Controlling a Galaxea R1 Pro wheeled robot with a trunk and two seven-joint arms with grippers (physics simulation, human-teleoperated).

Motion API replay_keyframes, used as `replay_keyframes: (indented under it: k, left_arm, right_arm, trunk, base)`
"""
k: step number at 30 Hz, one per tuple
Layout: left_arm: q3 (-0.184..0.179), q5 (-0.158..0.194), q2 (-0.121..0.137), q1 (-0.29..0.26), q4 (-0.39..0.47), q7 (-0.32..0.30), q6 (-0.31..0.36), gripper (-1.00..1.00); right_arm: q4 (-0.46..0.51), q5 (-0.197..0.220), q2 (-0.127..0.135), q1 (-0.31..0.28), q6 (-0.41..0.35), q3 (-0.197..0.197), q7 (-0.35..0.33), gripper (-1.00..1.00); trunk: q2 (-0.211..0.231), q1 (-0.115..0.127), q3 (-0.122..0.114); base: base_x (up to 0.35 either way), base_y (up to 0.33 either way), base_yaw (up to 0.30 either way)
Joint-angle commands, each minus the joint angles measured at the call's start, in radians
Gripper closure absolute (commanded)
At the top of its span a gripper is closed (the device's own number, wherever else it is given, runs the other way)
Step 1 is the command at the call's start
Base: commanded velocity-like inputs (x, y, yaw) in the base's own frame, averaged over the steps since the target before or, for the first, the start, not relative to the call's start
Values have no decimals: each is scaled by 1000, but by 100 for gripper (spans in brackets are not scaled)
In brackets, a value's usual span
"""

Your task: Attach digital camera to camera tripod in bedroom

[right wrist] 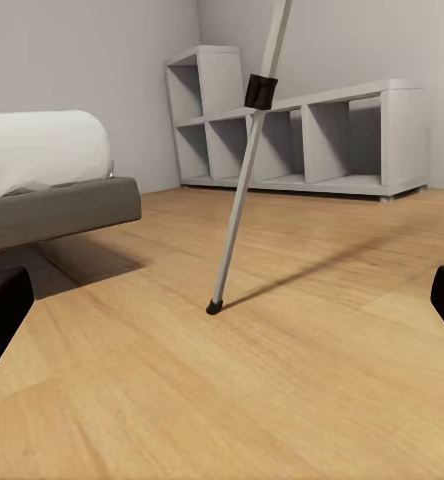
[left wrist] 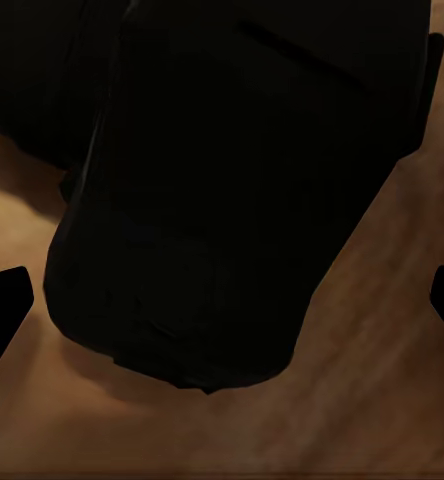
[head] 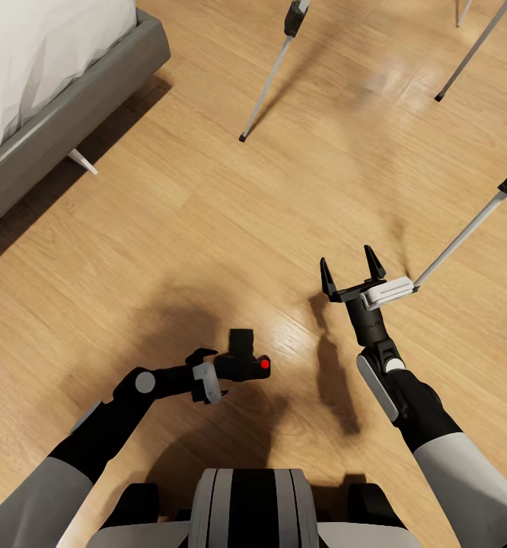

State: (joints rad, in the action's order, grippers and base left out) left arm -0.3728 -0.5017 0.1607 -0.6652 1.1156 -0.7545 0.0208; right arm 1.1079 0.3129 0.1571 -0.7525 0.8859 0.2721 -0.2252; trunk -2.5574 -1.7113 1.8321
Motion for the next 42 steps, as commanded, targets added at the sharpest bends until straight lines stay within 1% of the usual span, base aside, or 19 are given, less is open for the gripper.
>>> replay_keyframes:
  k: [1,37,42]
  left_arm:
    - [-1,-5,1,0,1,-2,2,-100]
    - [-1,-5,-4,-4,1,-2,2,-100]
    - [-1,-5,-7,-4,1,-2,2,-100]
  right_arm:
    - [0,11,1,-1,2,3,-6,-100]
    - [0,11,1,-1,2,3,-6,-100]
    - [0,11,1,-1,3,3,-6,-100]
  trunk:
    - [0,0,0]
    - [0,0,0]
    - [0,0,0]
  base:
    - [0,0,0]
    - [0,0,-6]
    - [0,0,-149]
